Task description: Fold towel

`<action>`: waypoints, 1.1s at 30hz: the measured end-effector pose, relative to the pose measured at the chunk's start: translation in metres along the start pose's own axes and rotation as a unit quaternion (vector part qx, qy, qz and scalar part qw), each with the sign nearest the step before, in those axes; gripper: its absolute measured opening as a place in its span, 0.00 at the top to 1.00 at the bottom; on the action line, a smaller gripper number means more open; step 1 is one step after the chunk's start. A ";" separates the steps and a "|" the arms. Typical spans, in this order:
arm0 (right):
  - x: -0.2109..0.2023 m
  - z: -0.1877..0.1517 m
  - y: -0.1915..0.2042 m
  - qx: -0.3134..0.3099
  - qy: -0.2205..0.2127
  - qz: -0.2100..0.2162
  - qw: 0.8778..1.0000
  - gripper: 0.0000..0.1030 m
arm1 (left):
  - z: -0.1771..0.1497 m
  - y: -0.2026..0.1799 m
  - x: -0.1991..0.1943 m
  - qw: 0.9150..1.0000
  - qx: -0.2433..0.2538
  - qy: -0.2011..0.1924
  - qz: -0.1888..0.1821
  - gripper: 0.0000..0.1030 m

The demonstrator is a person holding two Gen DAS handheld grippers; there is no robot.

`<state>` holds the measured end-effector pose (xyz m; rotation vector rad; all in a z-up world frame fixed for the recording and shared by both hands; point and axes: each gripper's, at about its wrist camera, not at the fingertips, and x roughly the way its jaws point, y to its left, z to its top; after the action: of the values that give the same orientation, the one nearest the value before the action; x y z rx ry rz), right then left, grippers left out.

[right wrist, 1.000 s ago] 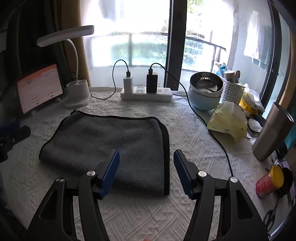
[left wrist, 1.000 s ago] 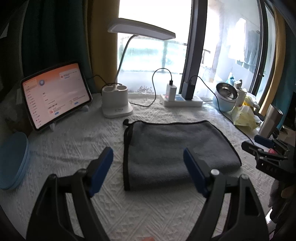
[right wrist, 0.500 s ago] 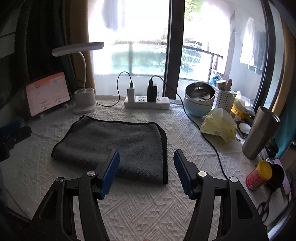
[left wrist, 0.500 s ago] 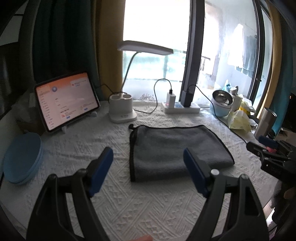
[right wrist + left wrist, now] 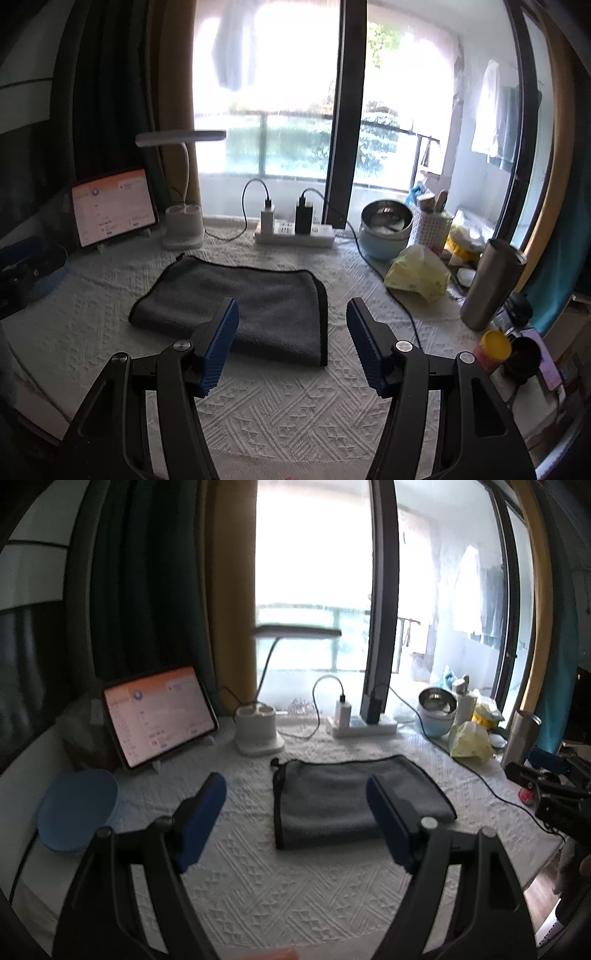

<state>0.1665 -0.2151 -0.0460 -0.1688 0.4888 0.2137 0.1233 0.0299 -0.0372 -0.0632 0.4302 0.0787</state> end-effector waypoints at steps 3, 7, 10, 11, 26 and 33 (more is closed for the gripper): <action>-0.017 0.007 -0.002 -0.001 -0.017 -0.003 1.000 0.38 | 0.007 0.001 -0.013 1.000 0.003 -0.016 0.003 0.23; -0.041 0.017 -0.004 0.000 -0.047 -0.008 0.999 0.38 | 0.019 0.002 -0.032 0.999 0.004 -0.043 -0.005 0.23; -0.059 0.026 -0.006 -0.001 -0.071 -0.011 0.997 0.38 | 0.030 0.003 -0.048 0.998 0.002 -0.068 -0.011 0.23; -0.064 0.029 -0.006 -0.001 -0.079 -0.011 0.997 0.38 | 0.034 0.003 -0.054 0.997 0.002 -0.077 -0.011 0.23; -0.123 0.057 0.000 -0.019 -0.166 -0.001 0.986 0.36 | 0.066 0.006 -0.107 0.989 -0.008 -0.151 0.007 0.11; -0.124 0.057 0.004 -0.021 -0.170 -0.002 0.985 0.35 | 0.067 0.007 -0.114 0.987 -0.005 -0.161 0.009 0.09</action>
<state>0.0838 -0.2191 0.0628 -0.1711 0.1444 0.2435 0.0472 0.0348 0.0707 -0.0558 0.1070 0.1062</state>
